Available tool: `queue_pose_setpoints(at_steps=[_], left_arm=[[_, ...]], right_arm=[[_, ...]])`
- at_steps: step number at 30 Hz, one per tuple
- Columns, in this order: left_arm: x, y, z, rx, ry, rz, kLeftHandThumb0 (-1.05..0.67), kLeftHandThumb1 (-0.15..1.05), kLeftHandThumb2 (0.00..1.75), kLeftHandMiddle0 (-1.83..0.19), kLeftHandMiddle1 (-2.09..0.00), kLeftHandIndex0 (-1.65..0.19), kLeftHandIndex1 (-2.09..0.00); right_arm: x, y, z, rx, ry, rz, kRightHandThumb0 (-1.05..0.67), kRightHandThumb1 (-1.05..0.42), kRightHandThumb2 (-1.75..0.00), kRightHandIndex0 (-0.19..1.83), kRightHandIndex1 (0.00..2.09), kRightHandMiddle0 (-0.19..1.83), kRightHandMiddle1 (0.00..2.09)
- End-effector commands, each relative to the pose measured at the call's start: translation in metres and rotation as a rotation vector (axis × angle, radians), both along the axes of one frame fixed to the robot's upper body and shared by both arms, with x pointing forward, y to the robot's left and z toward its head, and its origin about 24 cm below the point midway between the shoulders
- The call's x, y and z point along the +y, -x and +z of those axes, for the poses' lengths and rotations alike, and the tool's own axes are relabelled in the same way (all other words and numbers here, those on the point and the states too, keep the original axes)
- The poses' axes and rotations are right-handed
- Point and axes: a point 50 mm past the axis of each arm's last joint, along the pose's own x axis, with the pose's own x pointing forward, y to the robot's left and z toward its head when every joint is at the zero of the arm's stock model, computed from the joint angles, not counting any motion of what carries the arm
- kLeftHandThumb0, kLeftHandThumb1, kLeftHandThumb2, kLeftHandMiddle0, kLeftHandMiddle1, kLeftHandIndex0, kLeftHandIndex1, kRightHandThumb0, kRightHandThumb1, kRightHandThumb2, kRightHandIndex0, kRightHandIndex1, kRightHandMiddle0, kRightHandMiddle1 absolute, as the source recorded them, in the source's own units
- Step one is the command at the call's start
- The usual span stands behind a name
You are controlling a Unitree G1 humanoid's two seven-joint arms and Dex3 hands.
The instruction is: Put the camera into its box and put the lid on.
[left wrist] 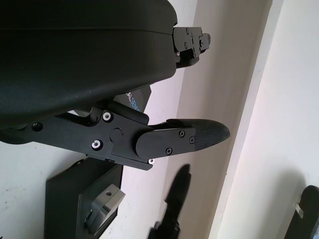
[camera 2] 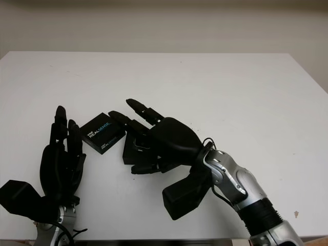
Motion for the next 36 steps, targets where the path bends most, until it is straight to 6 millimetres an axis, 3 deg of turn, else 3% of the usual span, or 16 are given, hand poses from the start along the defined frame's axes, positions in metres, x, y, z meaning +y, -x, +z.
queue_pose_setpoints(at_steps=[1, 12, 27, 31, 36], left_arm=[[-0.001, 0.0, 0.002, -0.014, 0.0, -0.003, -0.56, 1.05, 0.46, 0.03, -0.05, 0.06, -0.06], [-0.003, 0.001, 0.003, -0.02, 0.019, -0.002, -0.56, 1.05, 0.45, 0.04, -0.05, 0.08, -0.05], [-0.003, 0.005, 0.002, -0.022, 0.027, 0.008, -0.55, 1.05, 0.46, 0.07, -0.05, 0.1, -0.04], [-0.002, 0.005, 0.002, -0.018, 0.035, 0.02, -0.55, 1.05, 0.45, 0.06, -0.06, 0.09, -0.05], [-0.001, 0.005, 0.001, -0.018, 0.028, 0.033, -0.56, 1.05, 0.44, 0.04, -0.06, 0.07, -0.06]], right_arm=[[0.007, -0.003, 0.002, -0.019, 0.019, 0.016, -0.91, -1.05, -0.55, -0.16, 0.04, -0.1, 0.04], [0.033, 0.002, -0.017, 0.082, 0.15, 0.178, -0.91, -1.05, -0.52, -0.11, 0.07, -0.14, 0.03], [0.027, 0.005, -0.029, 0.365, 0.191, 0.227, -0.9, -1.05, -0.53, -0.16, 0.04, -0.19, 0.0], [0.023, 0.001, -0.028, 0.412, 0.142, 0.175, -0.89, -1.05, -0.51, -0.19, 0.03, -0.19, 0.0], [0.013, -0.009, -0.011, 0.414, -0.101, 0.099, -0.87, -1.05, -0.51, -0.19, 0.0, -0.19, 0.0]])
